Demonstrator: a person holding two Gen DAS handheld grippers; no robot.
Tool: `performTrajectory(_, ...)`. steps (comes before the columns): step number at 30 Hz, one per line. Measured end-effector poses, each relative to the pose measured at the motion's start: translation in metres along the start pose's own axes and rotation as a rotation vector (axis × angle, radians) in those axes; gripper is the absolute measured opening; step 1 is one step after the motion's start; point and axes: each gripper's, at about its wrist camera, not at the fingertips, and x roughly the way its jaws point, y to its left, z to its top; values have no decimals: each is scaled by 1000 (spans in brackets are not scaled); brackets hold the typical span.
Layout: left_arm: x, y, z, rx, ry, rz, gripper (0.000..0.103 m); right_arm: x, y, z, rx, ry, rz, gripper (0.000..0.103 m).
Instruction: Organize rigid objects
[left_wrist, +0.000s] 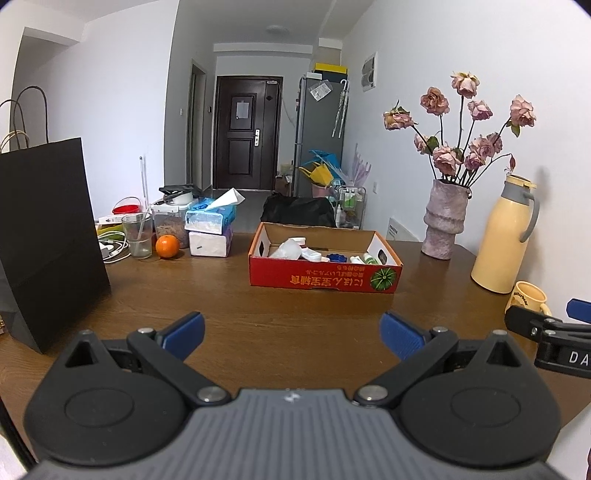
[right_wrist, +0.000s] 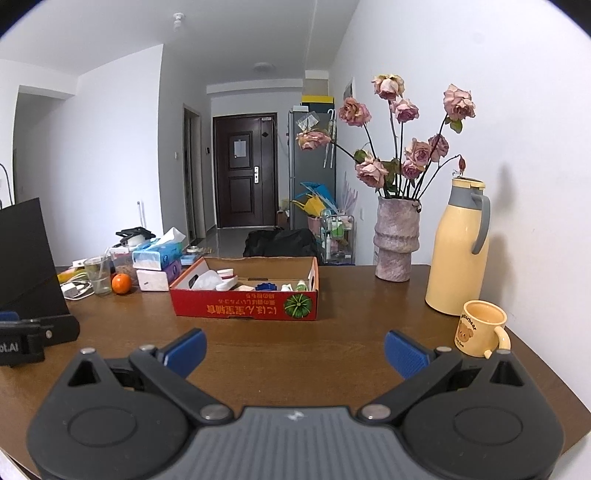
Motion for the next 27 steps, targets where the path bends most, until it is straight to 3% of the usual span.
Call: performTrajectory(27,3,0,-1,-1,0,12,103,2,0,-1,0,2,2,103)
